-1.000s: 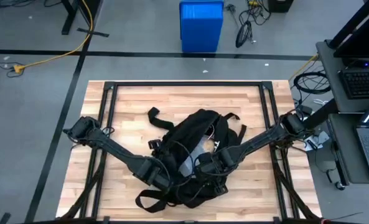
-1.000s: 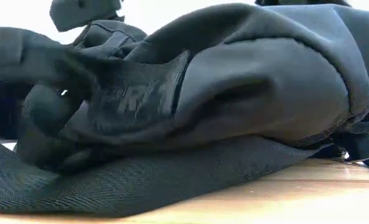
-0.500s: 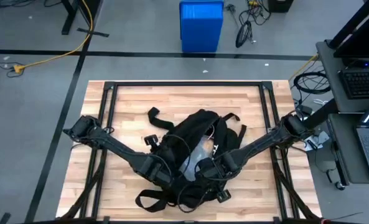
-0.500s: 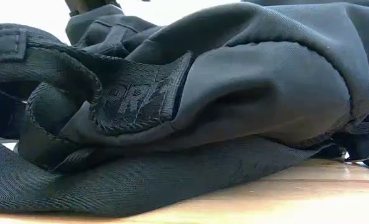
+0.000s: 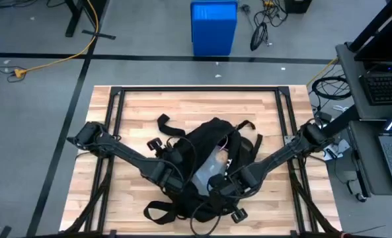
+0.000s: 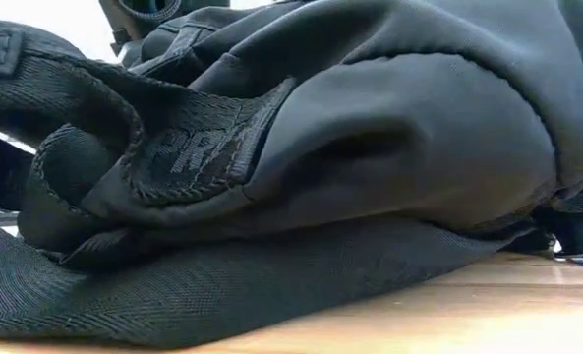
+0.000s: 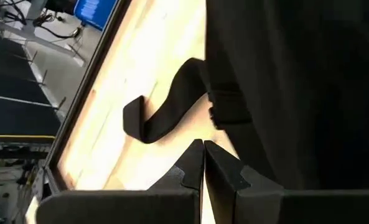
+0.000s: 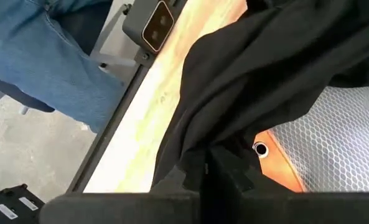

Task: Unpack backpack
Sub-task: Remove the charger cable from the black backpack

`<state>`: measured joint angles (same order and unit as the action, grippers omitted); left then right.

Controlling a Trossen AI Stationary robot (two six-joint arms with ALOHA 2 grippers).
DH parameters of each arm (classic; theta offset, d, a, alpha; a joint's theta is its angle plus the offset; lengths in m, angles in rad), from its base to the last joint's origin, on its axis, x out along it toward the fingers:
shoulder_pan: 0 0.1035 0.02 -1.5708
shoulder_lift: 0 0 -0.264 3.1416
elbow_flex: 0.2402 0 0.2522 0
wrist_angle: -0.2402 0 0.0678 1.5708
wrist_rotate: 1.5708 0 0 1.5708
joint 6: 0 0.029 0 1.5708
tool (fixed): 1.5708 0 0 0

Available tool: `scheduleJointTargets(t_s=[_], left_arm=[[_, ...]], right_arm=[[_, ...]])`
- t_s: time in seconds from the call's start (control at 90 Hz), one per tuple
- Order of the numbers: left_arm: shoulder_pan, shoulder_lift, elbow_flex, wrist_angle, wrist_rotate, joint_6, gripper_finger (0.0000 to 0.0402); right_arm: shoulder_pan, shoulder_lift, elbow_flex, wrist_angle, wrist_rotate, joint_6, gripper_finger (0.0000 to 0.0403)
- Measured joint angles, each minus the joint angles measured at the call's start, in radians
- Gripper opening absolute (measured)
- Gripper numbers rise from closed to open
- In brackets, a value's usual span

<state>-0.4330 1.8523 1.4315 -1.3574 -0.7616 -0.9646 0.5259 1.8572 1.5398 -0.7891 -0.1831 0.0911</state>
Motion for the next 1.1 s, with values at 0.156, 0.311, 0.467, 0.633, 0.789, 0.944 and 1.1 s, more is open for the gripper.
scheduleJointTargets(t_s=[0.156,0.311,0.467,0.633,0.789,0.944,1.1], left_arm=[[0.014,0.000,0.000,-0.055,-0.001,-0.062,0.0000],[0.020,0.000,-0.001,-0.138,-0.002,-0.152,0.0000],[0.011,0.000,-0.001,-0.136,-0.001,-0.156,0.0000],[-0.009,0.000,0.001,-0.127,0.061,-0.156,0.0000],[-0.058,0.000,0.045,-0.127,0.071,-0.155,0.0000],[-0.098,0.000,0.094,-0.126,-0.006,-0.151,0.0000],[-0.124,0.000,0.133,-0.111,-0.017,-0.113,0.0000]], right_arm=[[0.001,0.000,0.000,-0.005,-0.003,0.027,0.0000],[0.001,0.000,0.000,-0.012,-0.006,0.071,0.0000],[-0.005,0.000,0.000,-0.017,0.013,0.064,0.0000],[-0.026,0.000,0.000,-0.029,0.083,0.061,0.0000],[-0.043,0.000,0.000,-0.044,0.104,0.048,0.0000],[-0.037,0.000,0.000,-0.051,0.105,0.047,0.0000],[-0.022,0.000,0.000,-0.053,0.105,0.043,0.0000]])
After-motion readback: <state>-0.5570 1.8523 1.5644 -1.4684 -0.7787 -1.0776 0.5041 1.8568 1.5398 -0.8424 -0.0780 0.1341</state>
